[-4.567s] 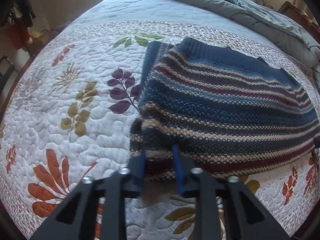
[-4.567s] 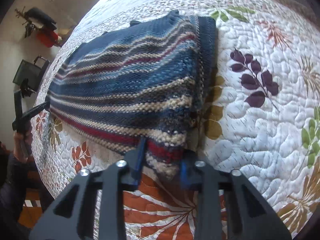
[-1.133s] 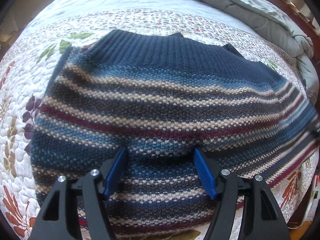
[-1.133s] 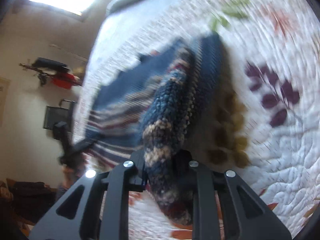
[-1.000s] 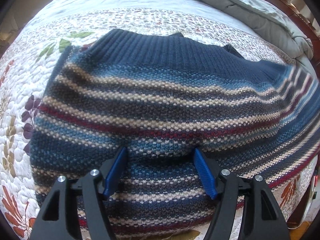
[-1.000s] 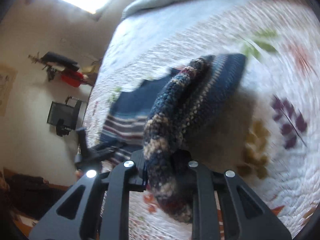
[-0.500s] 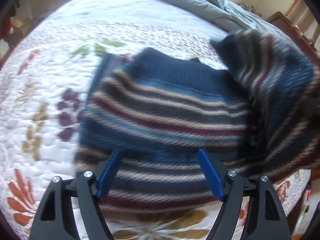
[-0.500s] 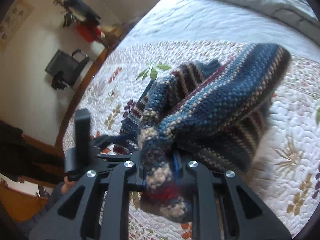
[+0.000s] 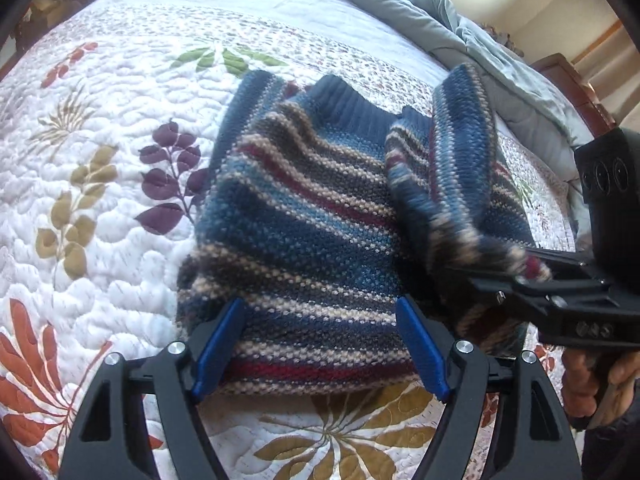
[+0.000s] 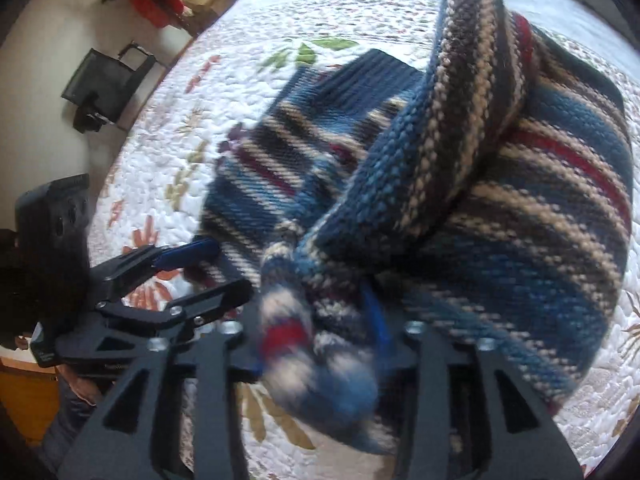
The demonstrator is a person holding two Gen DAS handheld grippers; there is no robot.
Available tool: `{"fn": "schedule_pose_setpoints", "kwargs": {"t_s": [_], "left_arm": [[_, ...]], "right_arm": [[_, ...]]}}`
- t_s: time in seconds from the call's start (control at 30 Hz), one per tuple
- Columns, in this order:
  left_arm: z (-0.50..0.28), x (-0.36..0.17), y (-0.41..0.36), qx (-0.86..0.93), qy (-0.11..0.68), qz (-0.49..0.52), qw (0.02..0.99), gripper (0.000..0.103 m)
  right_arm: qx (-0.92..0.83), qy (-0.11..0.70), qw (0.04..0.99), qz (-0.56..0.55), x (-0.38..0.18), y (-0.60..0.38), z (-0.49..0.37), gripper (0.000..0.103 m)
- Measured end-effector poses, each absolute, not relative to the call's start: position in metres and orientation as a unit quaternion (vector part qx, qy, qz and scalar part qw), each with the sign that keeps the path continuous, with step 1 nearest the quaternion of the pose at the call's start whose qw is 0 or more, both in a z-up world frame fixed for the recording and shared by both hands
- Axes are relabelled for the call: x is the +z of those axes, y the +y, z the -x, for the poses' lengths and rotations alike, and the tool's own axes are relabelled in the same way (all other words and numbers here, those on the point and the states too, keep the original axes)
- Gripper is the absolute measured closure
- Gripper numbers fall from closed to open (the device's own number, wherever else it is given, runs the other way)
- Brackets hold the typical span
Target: Fold small clothes
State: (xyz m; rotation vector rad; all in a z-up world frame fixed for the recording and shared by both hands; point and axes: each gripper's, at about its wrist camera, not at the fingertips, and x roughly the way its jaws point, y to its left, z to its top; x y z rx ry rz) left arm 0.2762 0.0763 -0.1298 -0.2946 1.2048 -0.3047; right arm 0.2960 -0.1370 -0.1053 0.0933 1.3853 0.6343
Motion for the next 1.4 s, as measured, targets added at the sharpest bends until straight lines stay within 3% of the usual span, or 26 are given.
{"fn": "schedule_pose_setpoints", "kwargs": {"t_s": [0.03, 0.4, 0.57, 0.8, 0.93, 1.07, 1.4], "left_arm": [[-0.275, -0.128, 0.079, -0.141, 0.561, 0.140, 0.804, 0.024], [-0.279, -0.085, 0.077, -0.134, 0.529, 0.149, 0.825, 0.024], [-0.312, -0.072, 0.033, -0.158, 0.543, 0.123, 0.815, 0.024], [-0.356, -0.092, -0.039, -0.142, 0.583, 0.066, 0.797, 0.024], [-0.363, -0.102, -0.053, -0.162, 0.593, 0.084, 0.785, 0.028], [-0.365, -0.107, -0.062, -0.172, 0.597, 0.084, 0.779, 0.081], [-0.350, -0.091, -0.004, -0.170, 0.574, 0.158, 0.785, 0.086]], "right_arm": [[0.294, 0.626, 0.721, -0.050, -0.103, -0.138, -0.294, 0.046], [0.353, 0.605, 0.659, -0.274, -0.078, -0.212, -0.296, 0.043], [0.326, 0.586, 0.706, -0.229, -0.060, -0.241, -0.297, 0.046], [0.285, 0.574, 0.755, -0.140, -0.057, -0.263, -0.295, 0.046], [0.266, 0.576, 0.765, -0.106, -0.070, -0.274, -0.297, 0.046], [0.251, 0.586, 0.762, -0.117, -0.088, -0.287, -0.300, 0.046], [0.258, 0.591, 0.750, -0.150, -0.091, -0.297, -0.300, 0.046]]}}
